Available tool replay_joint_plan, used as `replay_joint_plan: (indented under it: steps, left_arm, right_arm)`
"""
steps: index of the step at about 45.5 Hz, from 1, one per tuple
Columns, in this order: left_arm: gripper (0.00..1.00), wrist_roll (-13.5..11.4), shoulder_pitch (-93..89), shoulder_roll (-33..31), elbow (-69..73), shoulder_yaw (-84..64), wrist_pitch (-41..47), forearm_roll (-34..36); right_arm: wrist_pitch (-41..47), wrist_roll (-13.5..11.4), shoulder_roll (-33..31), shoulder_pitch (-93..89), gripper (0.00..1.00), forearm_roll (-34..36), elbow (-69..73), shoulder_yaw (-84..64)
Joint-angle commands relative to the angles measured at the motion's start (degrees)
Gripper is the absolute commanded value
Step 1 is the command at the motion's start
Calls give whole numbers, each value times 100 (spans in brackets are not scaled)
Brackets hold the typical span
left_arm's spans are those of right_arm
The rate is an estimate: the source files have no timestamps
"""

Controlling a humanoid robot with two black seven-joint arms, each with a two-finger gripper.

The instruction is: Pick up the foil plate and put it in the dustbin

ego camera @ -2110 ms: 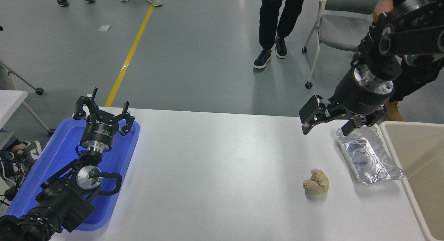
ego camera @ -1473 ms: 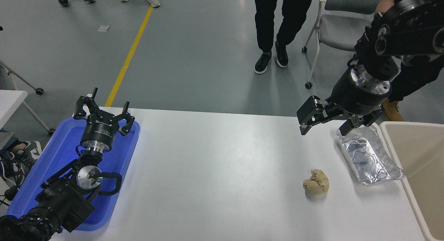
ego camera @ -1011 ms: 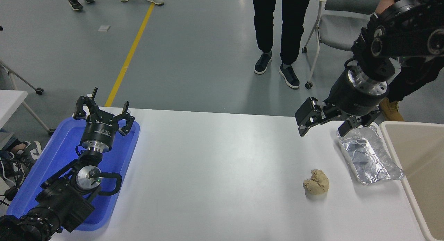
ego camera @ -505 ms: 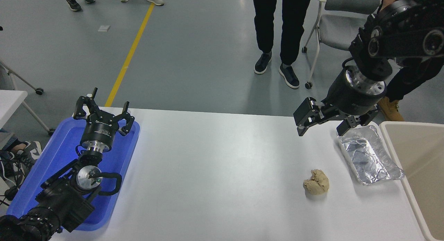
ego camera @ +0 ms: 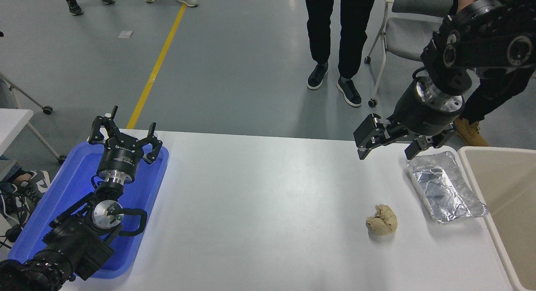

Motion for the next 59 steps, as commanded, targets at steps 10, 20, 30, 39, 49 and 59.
replay_joint_plan:
  steps: [10,20,30,39,49,59]
  left_arm:
    - [100,1,0,0,0,0,0,-1]
    - [100,1,0,0,0,0,0,-1]
    - [100,1,0,0,0,0,0,7]
    - [100,1,0,0,0,0,0,-1]
    - [100,1,0,0,0,0,0,7]
    - [100,1,0,0,0,0,0,7]
  right_arm:
    - [-368,0,-623,-670,100,-83,-1184,-18]
    - [-614,0,-939,-1100,100,-777,-2124,70]
    - [-737,0,-1264,-1434,100,-989,-2521,-1]
    - [-1097,-9,-1554,-1724,100,-997,-2652,-36]
    - [-1650,0,-1643,-2769,100,-997,-3574,-9]
    - [-2661,0,-1643,-3684,100,-1006,-3909,-9]
